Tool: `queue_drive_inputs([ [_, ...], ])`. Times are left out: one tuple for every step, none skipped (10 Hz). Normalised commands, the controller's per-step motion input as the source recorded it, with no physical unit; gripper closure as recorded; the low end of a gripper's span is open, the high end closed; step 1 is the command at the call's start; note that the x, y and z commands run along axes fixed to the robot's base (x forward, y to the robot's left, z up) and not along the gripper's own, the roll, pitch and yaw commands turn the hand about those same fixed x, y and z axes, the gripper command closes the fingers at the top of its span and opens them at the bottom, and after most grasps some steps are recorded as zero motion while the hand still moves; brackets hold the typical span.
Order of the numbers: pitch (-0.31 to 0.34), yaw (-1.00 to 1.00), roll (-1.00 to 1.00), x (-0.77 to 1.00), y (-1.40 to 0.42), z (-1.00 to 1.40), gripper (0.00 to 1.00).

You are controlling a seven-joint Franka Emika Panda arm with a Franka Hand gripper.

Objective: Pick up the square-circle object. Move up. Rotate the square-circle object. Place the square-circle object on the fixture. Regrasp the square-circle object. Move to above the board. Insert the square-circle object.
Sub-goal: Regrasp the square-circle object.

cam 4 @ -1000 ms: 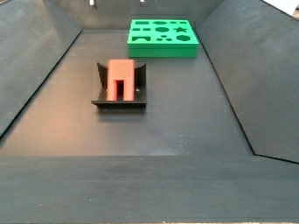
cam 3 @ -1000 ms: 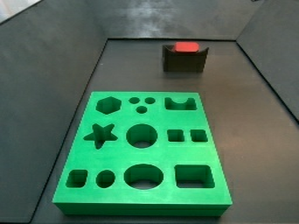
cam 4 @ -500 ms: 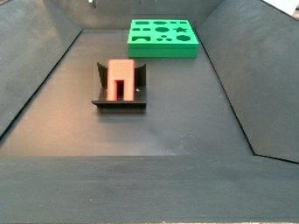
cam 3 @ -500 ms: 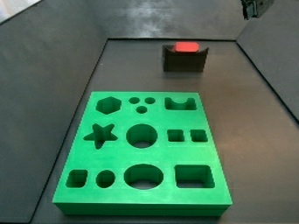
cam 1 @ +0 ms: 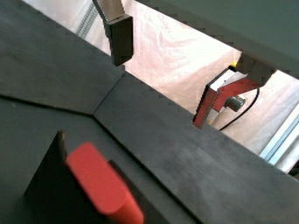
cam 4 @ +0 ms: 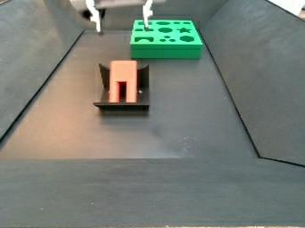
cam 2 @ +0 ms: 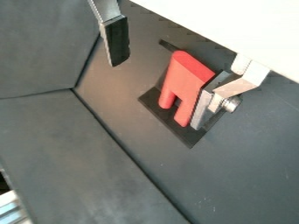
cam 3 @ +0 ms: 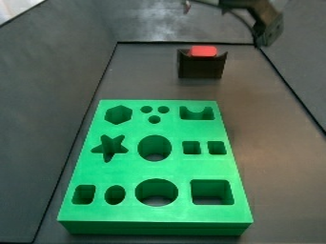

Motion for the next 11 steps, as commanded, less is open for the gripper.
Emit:
queue_drive_inputs([
  [-0.069, 0.06, 0.07, 0.07, 0.06, -1.0, 0.0],
  [-0.072, 0.04, 0.07, 0.08, 0.05, -1.0, 0.0],
  [-0.068, 0.02, 0.07, 0.09, 0.05, -1.0, 0.0],
  [-0.06, 0.01, 0.07, 0.1, 0.04, -1.0, 0.0],
  [-0.047, 0.0, 0.08, 0.12, 0.04, -0.99, 0.0],
  [-0.038, -0.01, 0.08, 0.11, 0.03, -0.84, 0.0],
  [-0.03, -0.01, 0.08, 0.09, 0.02, -0.69, 0.0],
  [-0.029, -0.01, 0.07, 0.08, 0.01, -0.49, 0.0],
  [-0.024, 0.0, 0.06, 0.07, 0.01, -0.35, 0.0],
  [-0.016, 0.01, 0.06, 0.06, 0.01, -0.21, 0.0],
  [0.0, 0.0, 0.0, 0.0, 0.0, -0.5, 1.0],
])
